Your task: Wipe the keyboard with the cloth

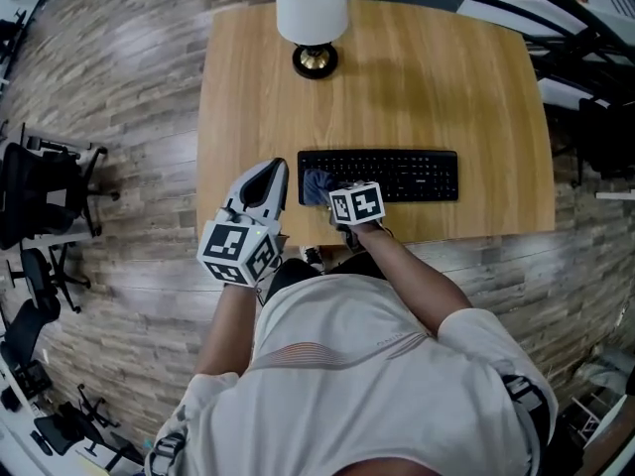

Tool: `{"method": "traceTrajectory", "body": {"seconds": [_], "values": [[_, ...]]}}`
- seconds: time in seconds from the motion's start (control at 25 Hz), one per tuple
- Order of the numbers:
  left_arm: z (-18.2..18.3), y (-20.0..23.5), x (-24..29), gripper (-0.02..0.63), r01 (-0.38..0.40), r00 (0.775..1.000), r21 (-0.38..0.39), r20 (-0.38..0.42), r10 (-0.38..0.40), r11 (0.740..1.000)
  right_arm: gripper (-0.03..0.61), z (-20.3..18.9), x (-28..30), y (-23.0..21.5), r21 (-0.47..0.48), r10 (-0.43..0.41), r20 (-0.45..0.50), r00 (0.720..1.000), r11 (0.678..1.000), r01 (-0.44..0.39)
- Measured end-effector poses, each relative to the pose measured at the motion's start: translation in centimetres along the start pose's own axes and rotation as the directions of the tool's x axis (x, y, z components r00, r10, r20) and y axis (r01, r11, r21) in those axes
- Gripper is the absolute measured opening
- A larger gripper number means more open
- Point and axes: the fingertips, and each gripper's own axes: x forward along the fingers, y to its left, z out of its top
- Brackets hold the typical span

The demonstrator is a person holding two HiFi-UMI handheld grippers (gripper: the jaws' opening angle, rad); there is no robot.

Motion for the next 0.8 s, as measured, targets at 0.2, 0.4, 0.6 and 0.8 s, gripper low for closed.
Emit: {"method": "traceTrajectory", "body": {"seconds": [0.2,0.4,0.6,0.8], "values": [[0.1,-3.5,2.1,0.015,0.059,0.998,0.015,-0.006,-0.059,0.998,0.132,-0.6,-3.1,-4.3,0.056,-0.05,0.03,0.998,0.997,0.049],[0.1,-6.7,3.6,0.015,0.099,0.995,0.025,-0.011,-0.098,0.995,0.132,-1.7,-6.7,-9.2,0.123,-0.1,0.055,0.993,0.988,0.093],[0.1,-10.0,5.5,0.015,0.142,0.99,0.037,-0.016,-0.141,0.989,0.132,-2.7,-10.4,-14.1,0.194,-0.139,0.079,0.987,0.973,0.122],[-0.1,-13.2,7.3,0.015,0.176,0.984,0.042,-0.022,-0.176,0.983,0.132,-3.9,-14.0,-18.7,0.266,-0.182,0.103,0.978,0.952,0.15]]}}
